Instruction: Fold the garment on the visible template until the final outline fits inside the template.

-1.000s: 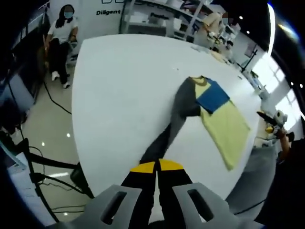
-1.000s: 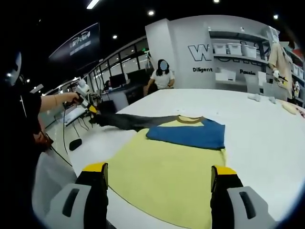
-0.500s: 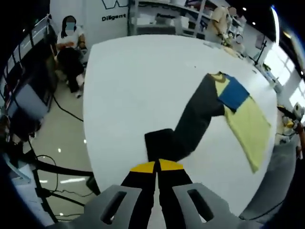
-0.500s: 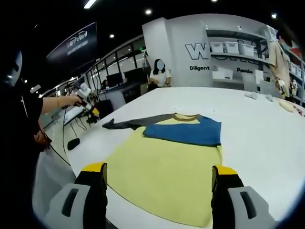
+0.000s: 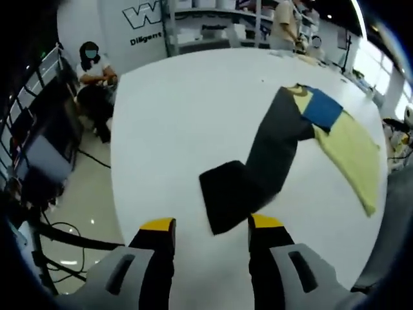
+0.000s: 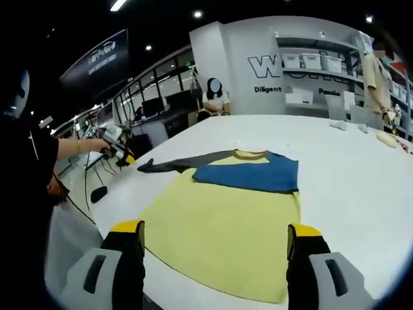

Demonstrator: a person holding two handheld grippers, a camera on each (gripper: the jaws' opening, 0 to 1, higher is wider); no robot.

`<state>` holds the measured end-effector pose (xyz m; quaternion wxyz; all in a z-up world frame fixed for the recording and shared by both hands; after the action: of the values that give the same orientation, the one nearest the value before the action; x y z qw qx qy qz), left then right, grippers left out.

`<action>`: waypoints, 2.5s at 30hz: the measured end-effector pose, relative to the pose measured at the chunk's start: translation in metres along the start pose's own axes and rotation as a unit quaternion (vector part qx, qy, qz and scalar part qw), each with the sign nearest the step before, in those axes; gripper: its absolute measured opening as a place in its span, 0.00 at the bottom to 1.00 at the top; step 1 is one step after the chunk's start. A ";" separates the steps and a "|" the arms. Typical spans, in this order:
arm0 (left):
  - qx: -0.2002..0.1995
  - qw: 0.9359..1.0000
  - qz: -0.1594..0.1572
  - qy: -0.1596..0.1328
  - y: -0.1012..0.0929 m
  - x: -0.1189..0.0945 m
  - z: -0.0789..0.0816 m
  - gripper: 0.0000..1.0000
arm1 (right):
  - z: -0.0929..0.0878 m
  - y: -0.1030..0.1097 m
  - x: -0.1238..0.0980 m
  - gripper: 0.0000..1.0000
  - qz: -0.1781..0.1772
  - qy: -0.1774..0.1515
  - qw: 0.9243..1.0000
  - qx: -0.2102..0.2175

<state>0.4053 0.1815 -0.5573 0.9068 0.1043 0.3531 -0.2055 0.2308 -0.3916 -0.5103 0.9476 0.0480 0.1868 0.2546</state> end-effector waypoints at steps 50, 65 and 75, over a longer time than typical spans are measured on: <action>-0.039 0.999 -0.022 -0.017 0.013 0.030 -0.023 0.10 | -0.006 -0.002 -0.005 0.85 -0.011 0.025 1.000 -0.003; -0.049 0.998 -0.010 -0.023 0.027 0.041 -0.024 0.00 | -0.009 -0.002 -0.006 0.84 -0.017 0.028 0.999 -0.002; -0.052 0.998 0.009 -0.038 0.023 0.023 -0.019 0.00 | -0.007 -0.002 -0.006 0.83 -0.018 0.021 1.000 -0.004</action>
<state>0.4189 0.2017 -0.5858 0.9256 0.0526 0.3276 -0.1823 0.2239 -0.3968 -0.5155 0.9480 0.0353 0.2067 0.2393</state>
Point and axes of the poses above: the point that each gripper's makers call its tool centre point, and the gripper's own axes: x roughly forward along the fingers, y roughly to its left, z roughly out of its top, the point moved 9 cm from there along -x, roughly backward along the fingers, and after that the axes turned 10 degrees about -y, right-handed, at the moved point
